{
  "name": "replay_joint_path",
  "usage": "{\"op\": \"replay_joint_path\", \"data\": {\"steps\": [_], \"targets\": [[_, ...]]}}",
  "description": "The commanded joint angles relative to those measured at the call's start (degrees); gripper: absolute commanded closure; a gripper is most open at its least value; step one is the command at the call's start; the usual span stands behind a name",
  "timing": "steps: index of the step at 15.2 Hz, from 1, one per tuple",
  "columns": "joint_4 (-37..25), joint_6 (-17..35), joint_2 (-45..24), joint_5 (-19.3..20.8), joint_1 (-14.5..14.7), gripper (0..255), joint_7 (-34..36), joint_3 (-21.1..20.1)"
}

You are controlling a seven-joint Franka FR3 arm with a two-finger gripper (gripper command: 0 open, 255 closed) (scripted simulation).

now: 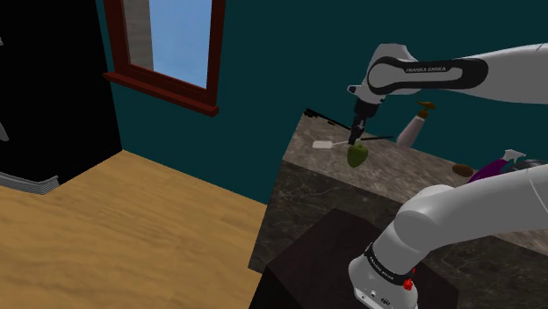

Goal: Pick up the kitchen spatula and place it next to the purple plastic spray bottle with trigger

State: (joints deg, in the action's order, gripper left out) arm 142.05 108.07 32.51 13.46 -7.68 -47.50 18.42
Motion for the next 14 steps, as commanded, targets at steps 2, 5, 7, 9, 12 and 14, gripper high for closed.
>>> {"op": "replay_joint_path", "data": {"steps": [2,5,7,9,12,14], "targets": [[-1.61,-2.31,0.69,-0.14,-0.03,255,-0.23,-0.29],[-3.69,-4.69,1.00,-0.43,0.07,255,-0.37,-0.66],[-5.12,-6.25,1.12,-0.61,0.14,255,-0.48,-0.89],[-6.59,-7.79,1.20,-0.80,0.21,255,-0.58,-1.11],[-8.87,-10.08,1.20,-1.07,0.32,255,-0.75,-1.43],[-10.45,-11.59,1.14,-1.24,0.40,255,-0.87,-1.63]]}}
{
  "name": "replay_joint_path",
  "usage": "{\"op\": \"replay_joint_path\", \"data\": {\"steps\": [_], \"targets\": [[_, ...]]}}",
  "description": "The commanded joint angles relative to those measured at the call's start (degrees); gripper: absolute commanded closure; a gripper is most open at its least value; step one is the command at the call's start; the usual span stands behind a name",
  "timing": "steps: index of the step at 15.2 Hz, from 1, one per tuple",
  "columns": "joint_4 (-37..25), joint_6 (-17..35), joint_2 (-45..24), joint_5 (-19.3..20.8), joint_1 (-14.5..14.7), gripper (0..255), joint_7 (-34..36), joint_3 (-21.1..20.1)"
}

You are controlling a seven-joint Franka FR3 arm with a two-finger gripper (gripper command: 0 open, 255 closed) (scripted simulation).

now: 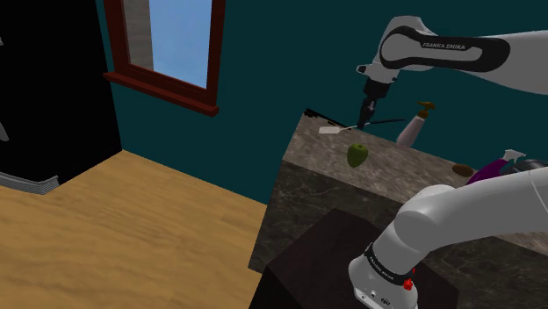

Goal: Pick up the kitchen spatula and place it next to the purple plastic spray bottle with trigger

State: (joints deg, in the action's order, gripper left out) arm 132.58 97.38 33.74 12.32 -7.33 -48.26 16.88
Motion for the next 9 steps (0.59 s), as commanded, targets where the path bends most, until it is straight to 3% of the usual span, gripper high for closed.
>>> {"op": "replay_joint_path", "data": {"steps": [1,9], "targets": [[-1.78,-1.64,-0.15,-0.19,0.08,255,-0.17,-0.18],[-8.54,-7.55,-1.01,-0.84,0.40,255,-0.70,-0.85]]}}
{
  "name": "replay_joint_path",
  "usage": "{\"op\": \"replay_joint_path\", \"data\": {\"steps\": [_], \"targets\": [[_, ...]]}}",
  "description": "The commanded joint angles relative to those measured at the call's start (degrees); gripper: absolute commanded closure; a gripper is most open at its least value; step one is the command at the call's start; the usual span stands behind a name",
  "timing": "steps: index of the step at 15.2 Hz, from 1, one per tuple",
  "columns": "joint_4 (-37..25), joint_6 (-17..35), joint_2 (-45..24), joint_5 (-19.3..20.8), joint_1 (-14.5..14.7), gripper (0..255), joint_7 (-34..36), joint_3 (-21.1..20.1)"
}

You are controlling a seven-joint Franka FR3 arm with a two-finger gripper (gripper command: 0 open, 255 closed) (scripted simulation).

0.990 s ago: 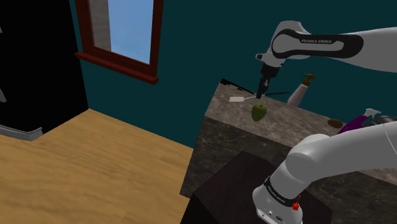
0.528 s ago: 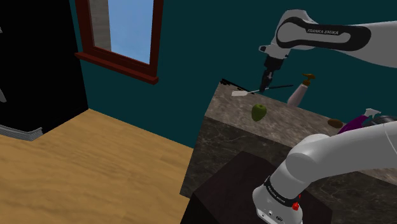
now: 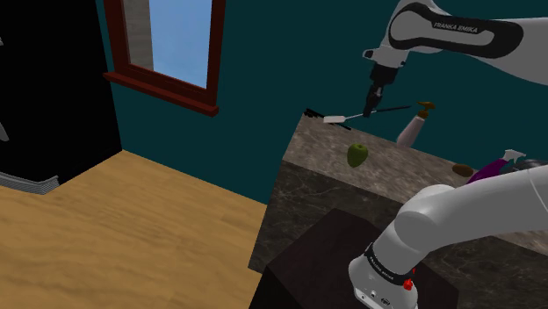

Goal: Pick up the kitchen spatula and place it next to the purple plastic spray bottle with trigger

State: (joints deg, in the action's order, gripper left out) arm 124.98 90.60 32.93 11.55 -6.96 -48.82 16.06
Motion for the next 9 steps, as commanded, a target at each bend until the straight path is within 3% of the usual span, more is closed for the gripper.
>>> {"op": "replay_joint_path", "data": {"steps": [1,9], "targets": [[-1.84,-1.50,-0.35,-0.15,0.07,255,-0.21,-0.10],[-9.39,-7.33,-2.08,-0.74,0.39,255,-0.85,-0.57]]}}
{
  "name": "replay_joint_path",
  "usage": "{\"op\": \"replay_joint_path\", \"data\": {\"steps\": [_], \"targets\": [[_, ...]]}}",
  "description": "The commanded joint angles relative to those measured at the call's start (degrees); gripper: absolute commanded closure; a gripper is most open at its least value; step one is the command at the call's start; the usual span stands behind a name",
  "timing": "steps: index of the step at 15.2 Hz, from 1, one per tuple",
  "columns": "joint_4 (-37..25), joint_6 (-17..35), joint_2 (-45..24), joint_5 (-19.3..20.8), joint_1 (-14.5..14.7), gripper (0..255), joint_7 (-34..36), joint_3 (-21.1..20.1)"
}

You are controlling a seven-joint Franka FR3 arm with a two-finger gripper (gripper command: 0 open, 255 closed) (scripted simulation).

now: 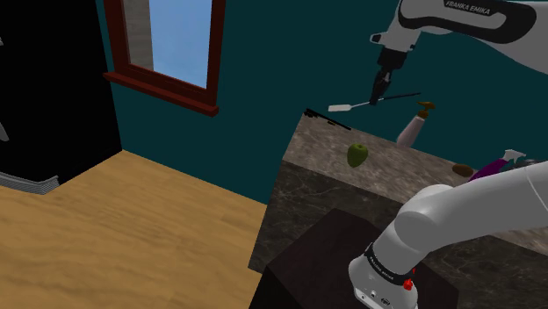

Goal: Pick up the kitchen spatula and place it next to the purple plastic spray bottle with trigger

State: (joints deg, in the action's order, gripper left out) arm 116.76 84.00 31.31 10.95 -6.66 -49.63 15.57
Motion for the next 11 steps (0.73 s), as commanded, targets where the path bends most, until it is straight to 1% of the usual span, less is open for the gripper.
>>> {"op": "replay_joint_path", "data": {"steps": [1,2,6,11], "targets": [[-2.16,-1.46,-0.73,-0.21,0.13,255,-0.12,-0.12],[-2.99,-2.06,-0.96,-0.26,0.16,255,-0.20,-0.15],[-0.57,-3.16,3.32,2.54,-1.69,255,-4.51,2.76],[1.01,-4.61,7.62,6.40,-3.96,255,-10.32,6.82]]}}
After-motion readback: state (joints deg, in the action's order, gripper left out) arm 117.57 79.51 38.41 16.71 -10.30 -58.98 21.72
